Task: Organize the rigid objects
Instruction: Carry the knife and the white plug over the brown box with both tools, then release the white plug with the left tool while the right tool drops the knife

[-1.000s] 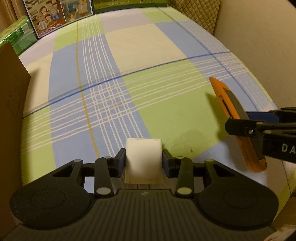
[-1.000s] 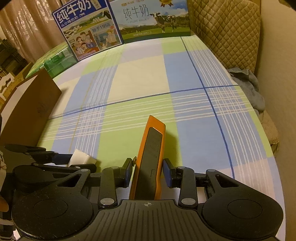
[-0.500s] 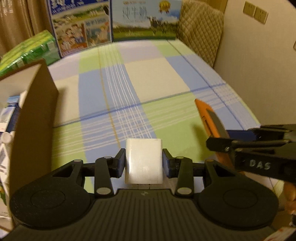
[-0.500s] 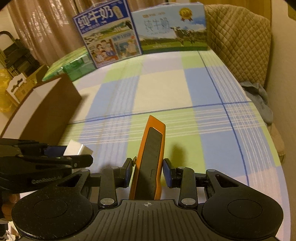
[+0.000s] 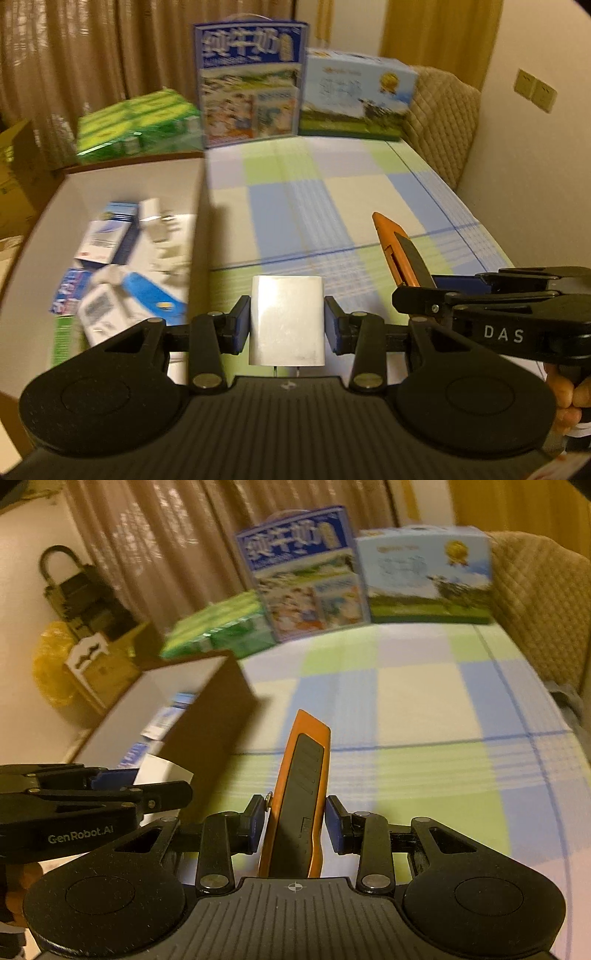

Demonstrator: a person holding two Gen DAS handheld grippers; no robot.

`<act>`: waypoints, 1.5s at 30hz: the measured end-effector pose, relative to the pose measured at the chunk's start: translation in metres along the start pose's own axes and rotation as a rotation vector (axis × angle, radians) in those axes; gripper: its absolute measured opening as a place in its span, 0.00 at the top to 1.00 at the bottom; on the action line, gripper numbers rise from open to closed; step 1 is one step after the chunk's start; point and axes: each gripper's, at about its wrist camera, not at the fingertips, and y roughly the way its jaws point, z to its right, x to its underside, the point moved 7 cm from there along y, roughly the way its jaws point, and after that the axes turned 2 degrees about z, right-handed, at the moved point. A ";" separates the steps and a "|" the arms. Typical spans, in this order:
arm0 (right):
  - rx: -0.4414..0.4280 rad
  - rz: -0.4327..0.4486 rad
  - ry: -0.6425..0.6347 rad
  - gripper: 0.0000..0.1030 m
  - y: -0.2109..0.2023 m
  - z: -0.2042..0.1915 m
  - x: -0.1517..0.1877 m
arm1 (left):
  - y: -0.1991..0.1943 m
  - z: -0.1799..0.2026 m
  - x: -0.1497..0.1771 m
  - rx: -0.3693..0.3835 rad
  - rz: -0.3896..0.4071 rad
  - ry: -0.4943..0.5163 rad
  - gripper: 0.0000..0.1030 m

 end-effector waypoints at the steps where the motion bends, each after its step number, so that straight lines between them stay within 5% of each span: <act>1: -0.014 0.003 -0.006 0.69 0.002 -0.010 -0.002 | -0.005 -0.009 0.000 -0.010 0.006 -0.005 0.65; 11: -0.167 0.008 -0.050 0.69 0.034 -0.112 -0.014 | -0.041 -0.101 0.000 -0.113 0.047 -0.058 0.65; 20: -0.221 -0.002 -0.074 0.69 0.072 -0.177 -0.021 | -0.040 -0.169 -0.003 -0.159 0.041 -0.077 0.65; 45: -0.045 -0.111 -0.134 0.69 0.191 -0.201 -0.030 | 0.059 -0.244 -0.014 -0.129 -0.119 -0.026 0.65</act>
